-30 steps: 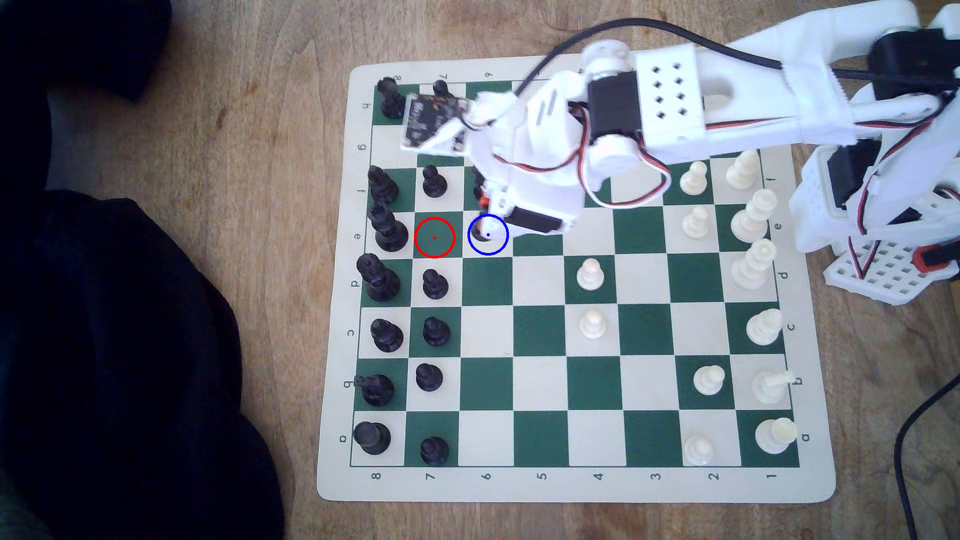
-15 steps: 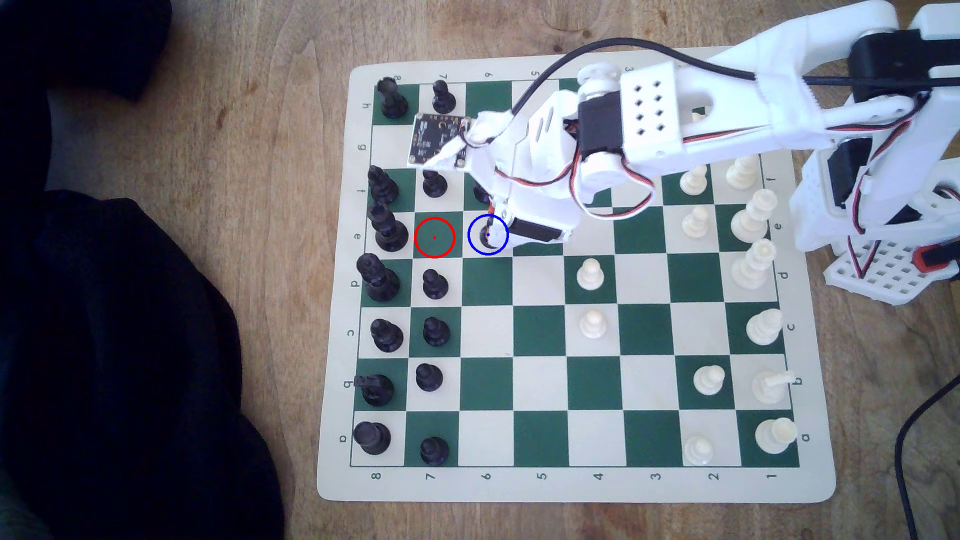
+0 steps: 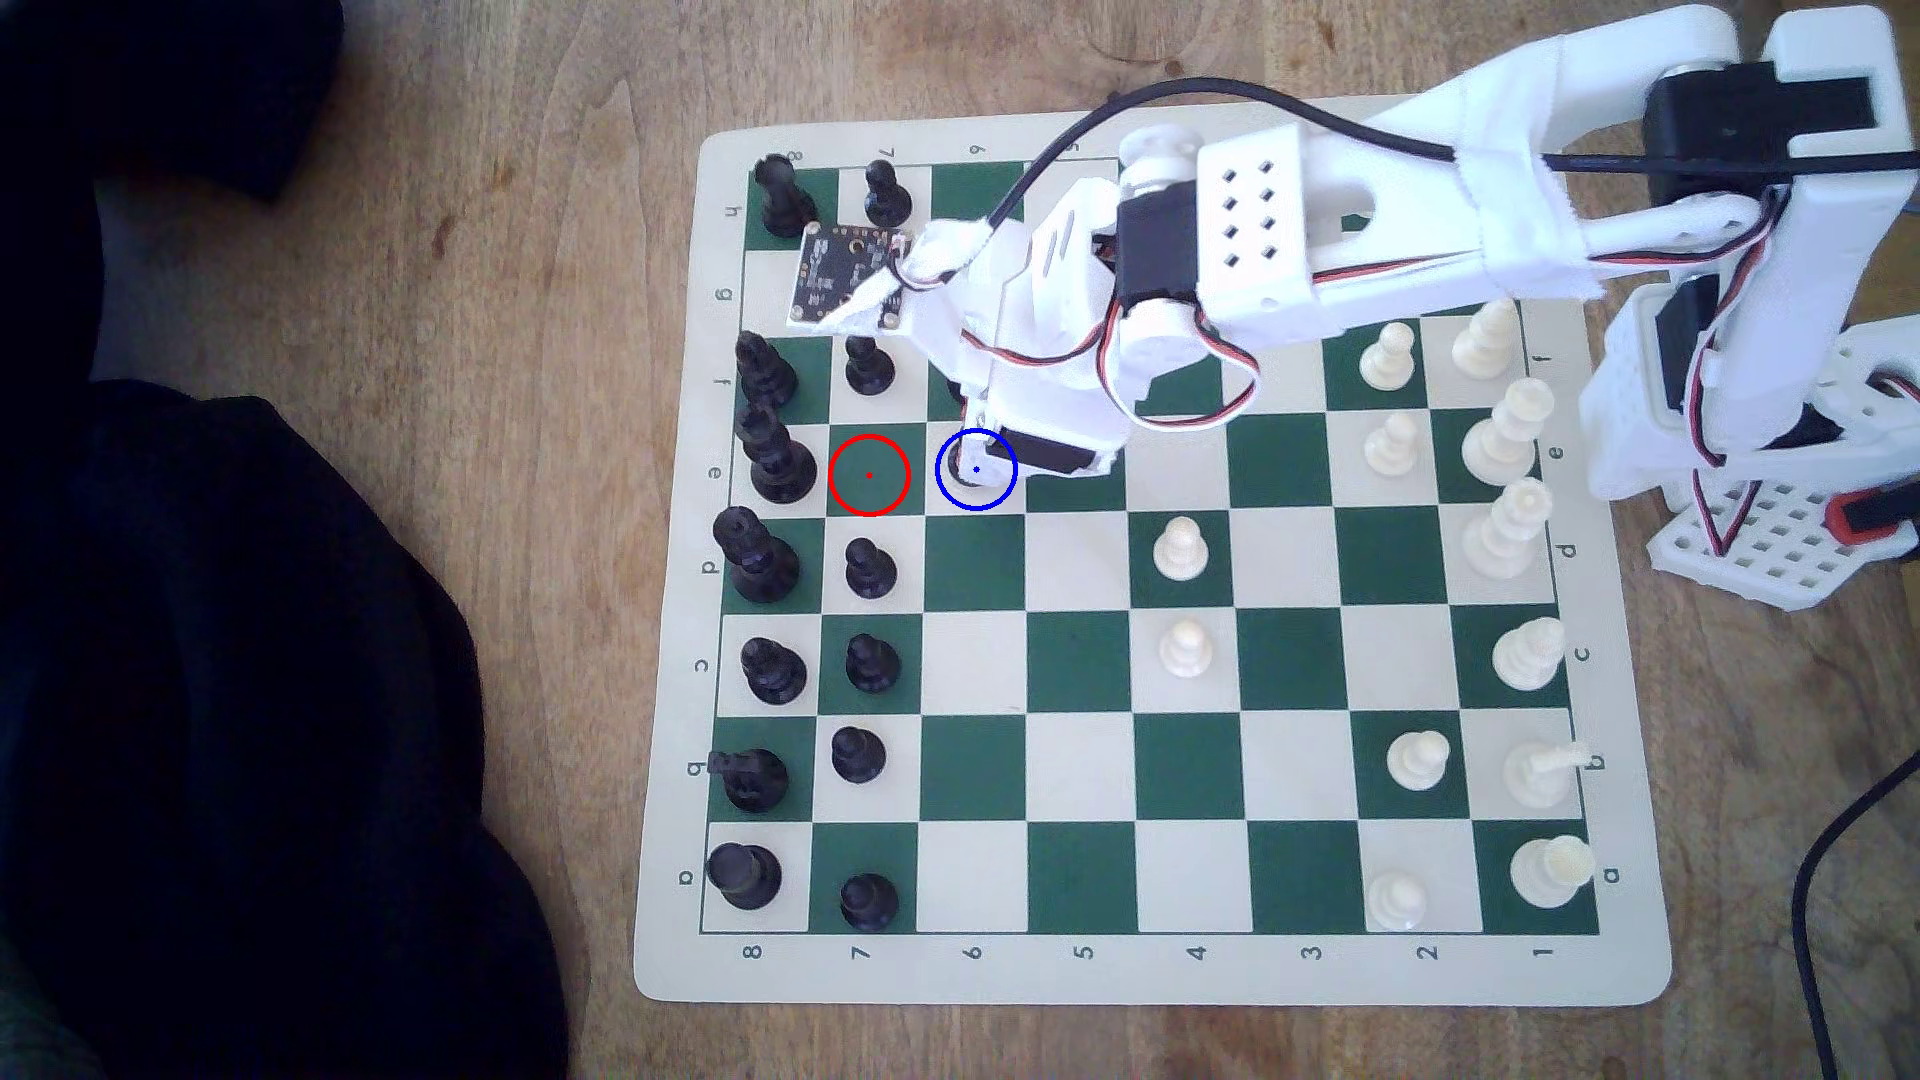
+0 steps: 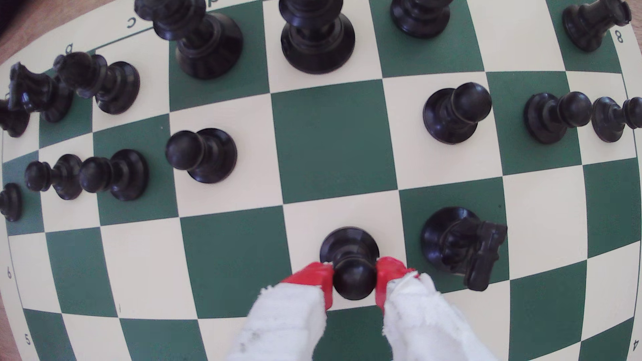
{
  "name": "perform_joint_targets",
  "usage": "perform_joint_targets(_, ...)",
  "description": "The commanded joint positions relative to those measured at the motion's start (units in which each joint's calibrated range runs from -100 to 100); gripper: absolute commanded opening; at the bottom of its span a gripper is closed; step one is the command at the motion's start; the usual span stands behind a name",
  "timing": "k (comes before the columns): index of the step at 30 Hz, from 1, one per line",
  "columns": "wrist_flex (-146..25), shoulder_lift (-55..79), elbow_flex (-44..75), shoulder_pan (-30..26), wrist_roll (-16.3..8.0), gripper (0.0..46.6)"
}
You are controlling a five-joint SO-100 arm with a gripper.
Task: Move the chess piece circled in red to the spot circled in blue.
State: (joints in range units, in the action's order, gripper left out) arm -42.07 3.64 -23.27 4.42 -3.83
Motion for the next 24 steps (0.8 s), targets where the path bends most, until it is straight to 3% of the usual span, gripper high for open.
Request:
perform_joint_targets(1, -0.02, -0.42, 4.6, -0.16, -0.1, 8.2)
perform_joint_targets(5, -0.19, -0.42, 4.6, -0.01, -0.1, 17.0)
perform_joint_targets(8, -1.74, -1.27, 5.23, 0.07, -0.05, 19.9)
perform_joint_targets(16, -9.93, -9.84, 4.69, -0.08, 0.1, 20.8)
perform_joint_targets(24, -11.25, -27.67, -11.54, -1.18, 0.34, 21.0)
